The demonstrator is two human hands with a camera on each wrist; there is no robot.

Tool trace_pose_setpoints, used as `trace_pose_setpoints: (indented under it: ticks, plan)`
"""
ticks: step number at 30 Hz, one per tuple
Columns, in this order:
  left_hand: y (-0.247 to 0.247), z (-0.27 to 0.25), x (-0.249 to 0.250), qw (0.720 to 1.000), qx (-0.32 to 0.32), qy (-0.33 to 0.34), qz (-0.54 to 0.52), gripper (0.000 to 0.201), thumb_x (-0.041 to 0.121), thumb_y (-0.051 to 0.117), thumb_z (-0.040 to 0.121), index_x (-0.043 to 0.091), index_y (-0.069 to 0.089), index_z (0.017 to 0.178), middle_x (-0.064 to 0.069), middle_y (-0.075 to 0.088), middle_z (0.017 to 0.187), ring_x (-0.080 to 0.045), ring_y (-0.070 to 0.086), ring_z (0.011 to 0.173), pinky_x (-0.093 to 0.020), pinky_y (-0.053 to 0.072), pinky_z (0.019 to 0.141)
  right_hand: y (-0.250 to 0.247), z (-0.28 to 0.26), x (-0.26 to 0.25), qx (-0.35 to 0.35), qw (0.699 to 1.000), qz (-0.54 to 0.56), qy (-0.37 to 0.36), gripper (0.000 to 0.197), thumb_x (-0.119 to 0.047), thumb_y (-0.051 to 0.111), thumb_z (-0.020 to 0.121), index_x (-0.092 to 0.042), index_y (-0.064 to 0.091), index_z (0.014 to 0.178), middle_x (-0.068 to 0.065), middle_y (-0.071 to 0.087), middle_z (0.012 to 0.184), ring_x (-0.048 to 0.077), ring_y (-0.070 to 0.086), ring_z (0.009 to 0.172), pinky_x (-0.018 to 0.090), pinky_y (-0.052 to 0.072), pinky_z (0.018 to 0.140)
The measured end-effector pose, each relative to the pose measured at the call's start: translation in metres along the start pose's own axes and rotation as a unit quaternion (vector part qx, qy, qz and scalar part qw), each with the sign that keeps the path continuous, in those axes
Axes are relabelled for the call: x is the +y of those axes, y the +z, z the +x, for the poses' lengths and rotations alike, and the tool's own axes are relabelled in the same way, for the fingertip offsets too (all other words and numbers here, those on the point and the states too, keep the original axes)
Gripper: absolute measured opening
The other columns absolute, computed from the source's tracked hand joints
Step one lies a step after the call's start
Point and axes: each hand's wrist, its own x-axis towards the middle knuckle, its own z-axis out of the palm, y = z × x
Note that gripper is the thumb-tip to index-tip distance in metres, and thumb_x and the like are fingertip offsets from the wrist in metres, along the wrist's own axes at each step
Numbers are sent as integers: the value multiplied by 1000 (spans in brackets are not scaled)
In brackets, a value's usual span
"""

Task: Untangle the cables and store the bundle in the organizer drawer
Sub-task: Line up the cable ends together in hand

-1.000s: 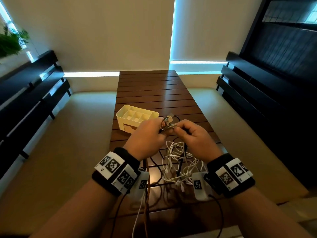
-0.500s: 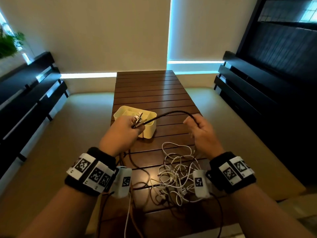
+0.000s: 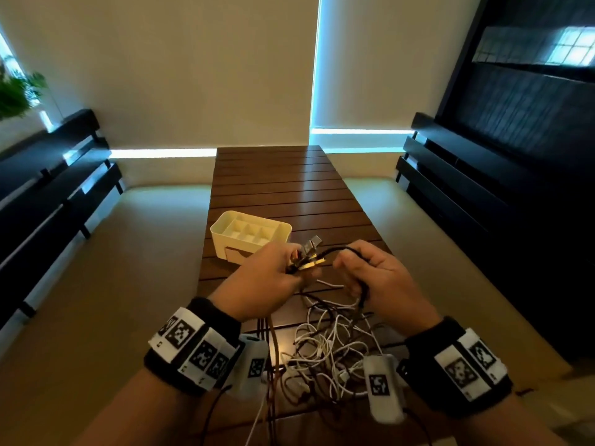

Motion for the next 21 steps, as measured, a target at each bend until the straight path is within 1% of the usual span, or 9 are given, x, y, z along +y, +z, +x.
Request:
trace_pose_setpoints:
  ticks: [2, 5, 8, 10, 12, 14, 17, 19, 21]
  plan:
    - [2, -3, 2, 1000, -24, -10, -11, 27, 29, 65, 94, 27, 57, 69, 7, 53, 60, -3, 46, 53, -15, 40, 52, -4, -9, -2, 5, 1000, -12, 5, 21, -28, 55, 98, -21, 69, 85, -1, 50, 62, 15, 47, 58, 25, 38, 55]
    - [5, -5, 5, 998, -53, -6, -34, 25, 27, 67, 94, 20, 62, 71, 7, 53, 57, -7, 46, 52, -21, 39, 53, -12, -21, -2, 24, 997, -74, -17, 19, -38, 60, 89, -23, 70, 95, -4, 62, 76, 15, 58, 73, 24, 49, 68]
    - [7, -6, 7, 995, -70, -14, -66, 26, 26, 67, 94, 21, 61, 70, 8, 53, 54, -9, 45, 50, -25, 39, 52, -14, -31, -3, 12, 981, -190, -45, 25, -49, 56, 87, -31, 68, 100, -13, 60, 92, 11, 58, 85, 23, 46, 76]
    - [10, -7, 8, 993, -90, -13, -73, 25, 26, 67, 94, 12, 62, 73, 7, 51, 55, -10, 43, 51, -25, 38, 52, -12, -38, -4, 32, 948, -309, -70, 24, -50, 53, 88, -38, 67, 104, -17, 51, 97, 6, 52, 94, 21, 41, 81]
    - [14, -8, 10, 989, -114, -24, -88, 22, 21, 66, 94, 4, 63, 79, 7, 51, 58, -9, 44, 52, -23, 38, 52, -6, -44, -7, 54, 903, -417, -88, 30, -51, 51, 89, -40, 67, 112, -16, 47, 99, 6, 46, 97, 27, 37, 85]
    - [18, -12, 12, 972, -144, -55, -176, 17, 13, 63, 95, 8, 61, 79, 6, 47, 56, -9, 40, 47, -20, 35, 48, -2, -49, -10, 43, 901, -420, -102, 24, -42, 56, 93, -31, 70, 110, -13, 50, 95, 5, 48, 88, 25, 41, 78]
    - [23, -18, 16, 929, -179, -84, -312, 11, 13, 59, 95, 4, 57, 89, 5, 36, 54, -9, 29, 44, -21, 27, 42, 0, -59, -20, 32, 932, -352, -82, 9, -25, 64, 94, -26, 72, 93, -15, 60, 79, 4, 58, 74, 14, 44, 62]
    - [25, -22, 16, 922, -168, -81, -338, 19, 17, 57, 96, -1, 59, 101, 6, 37, 54, -9, 29, 44, -21, 27, 41, -2, -70, -27, 26, 941, -337, -25, 10, -31, 63, 93, -33, 69, 85, -16, 63, 68, 0, 57, 64, 11, 43, 57]
    - [24, -24, 17, 923, -134, -81, -351, 30, 18, 54, 97, -9, 58, 110, 8, 41, 52, -8, 30, 45, -21, 28, 42, -3, -82, -31, 4, 944, -326, 39, 13, -39, 61, 92, -34, 69, 82, -16, 65, 70, 0, 57, 60, 13, 44, 56]
